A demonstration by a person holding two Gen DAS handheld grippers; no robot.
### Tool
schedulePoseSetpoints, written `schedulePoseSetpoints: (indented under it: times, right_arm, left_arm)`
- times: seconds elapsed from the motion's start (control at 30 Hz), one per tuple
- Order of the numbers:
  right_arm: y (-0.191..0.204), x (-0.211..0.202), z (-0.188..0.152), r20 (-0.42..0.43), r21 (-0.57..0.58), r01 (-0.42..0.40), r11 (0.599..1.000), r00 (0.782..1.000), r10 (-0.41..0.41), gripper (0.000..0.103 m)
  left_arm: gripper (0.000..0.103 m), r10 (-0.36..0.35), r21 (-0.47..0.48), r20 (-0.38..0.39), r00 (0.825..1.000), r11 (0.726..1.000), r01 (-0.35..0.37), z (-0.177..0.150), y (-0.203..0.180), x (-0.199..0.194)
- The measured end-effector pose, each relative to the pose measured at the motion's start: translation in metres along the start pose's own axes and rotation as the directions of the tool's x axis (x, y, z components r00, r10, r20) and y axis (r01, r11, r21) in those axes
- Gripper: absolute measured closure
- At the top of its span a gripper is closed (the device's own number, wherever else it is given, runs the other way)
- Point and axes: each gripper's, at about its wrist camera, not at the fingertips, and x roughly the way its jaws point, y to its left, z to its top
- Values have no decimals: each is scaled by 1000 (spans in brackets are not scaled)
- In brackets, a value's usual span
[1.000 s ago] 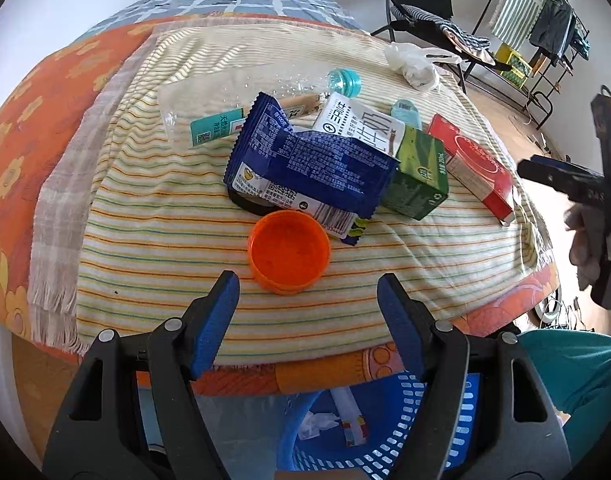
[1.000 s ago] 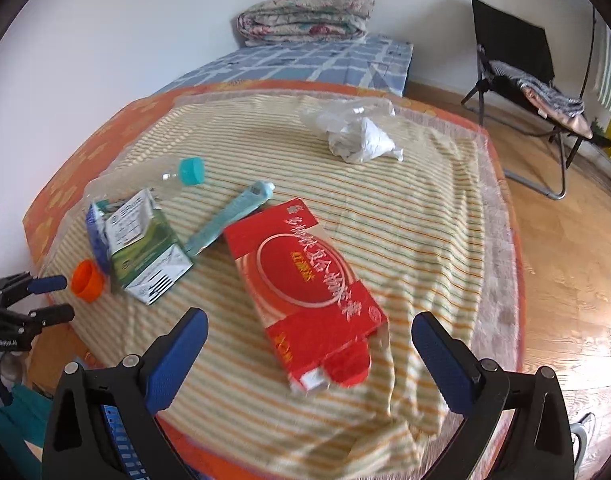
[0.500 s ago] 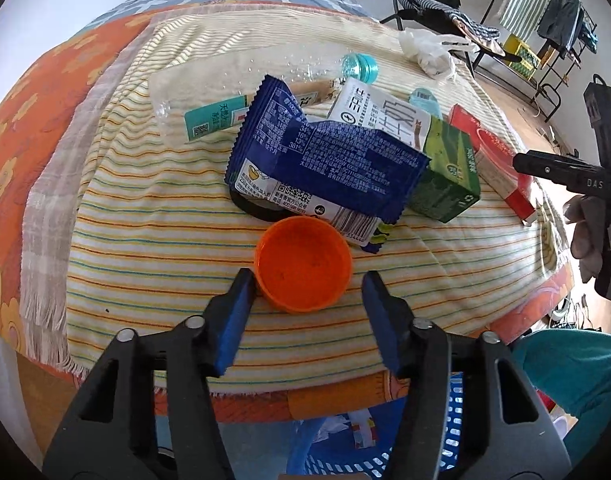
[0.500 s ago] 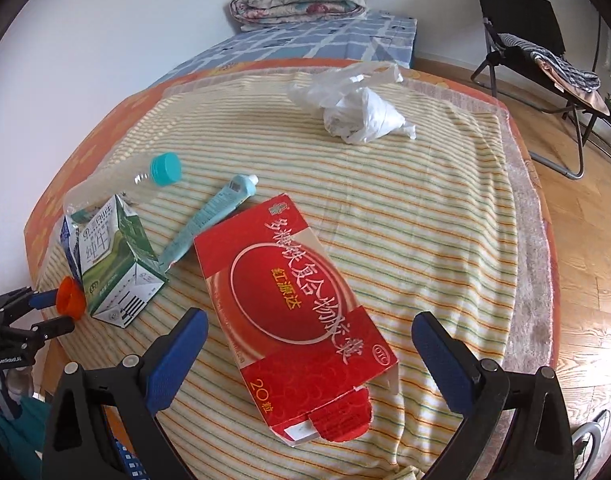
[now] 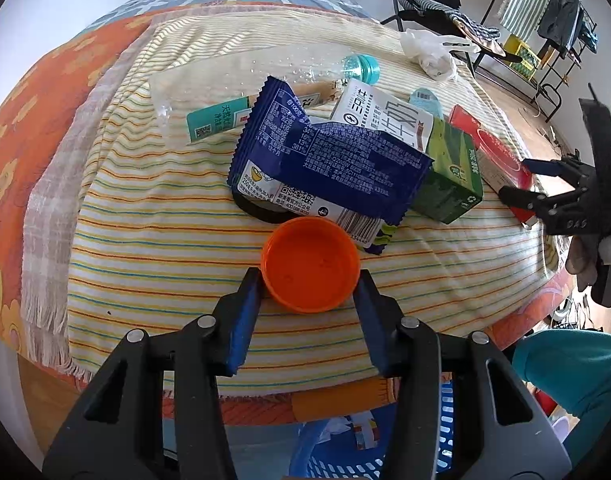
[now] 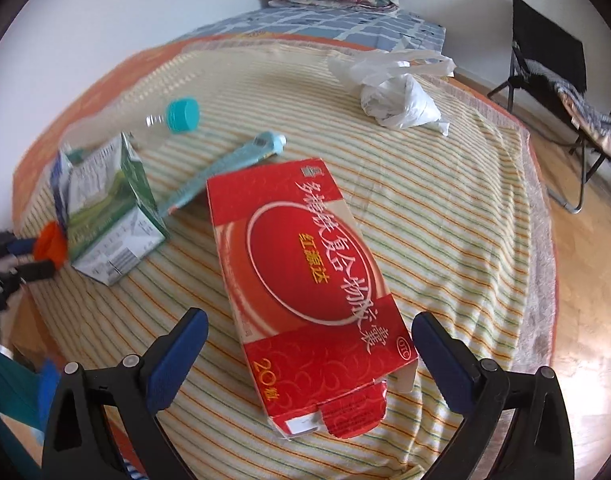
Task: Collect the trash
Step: 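Grasp the red box by its end with the right tool and lift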
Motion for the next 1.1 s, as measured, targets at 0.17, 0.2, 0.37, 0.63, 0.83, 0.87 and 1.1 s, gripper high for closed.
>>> schedulePoseSetpoints:
  times: [0.17,0.2,0.37,0.63,0.83,0.87,1.1]
  right_arm:
    - [0,-2,-2,-5,-7,32,999,999,-32,13]
    - [-1,-4,-2,0,-5,29,1000,1000,-29,13]
    - [0,-22,-2,47,0,50,999,998,-50,15]
    - [6,-41,-4,90,-8,65,998,994,-64,18]
    - [10,-47,-8,100,-6,30,1000,995,-29,20]
    - [12,-45,-9,92,-13,30,999,995,-29,20]
    - [14,-28,-12,32,0,-3,1000,999,3,13]
  left_arm:
    - [56,1,0,8,1000,1000,-1,-1,1,-3]
    - [56,1,0,9,1000,1000,-1,-1,1,-4]
    - [56,-1,-5,28,1000,1000,1,-2,3,-11]
    - [56,-9,0,56,998,1000,9,-2,3,-23]
    - [56,-7,6,65,998,1000,7,-4,2,-27]
    - [56,-6,6,64,998,1000,5,-4,2,-27]
    - [56,-5,10,64,998,1000,4,-5,1,-27]
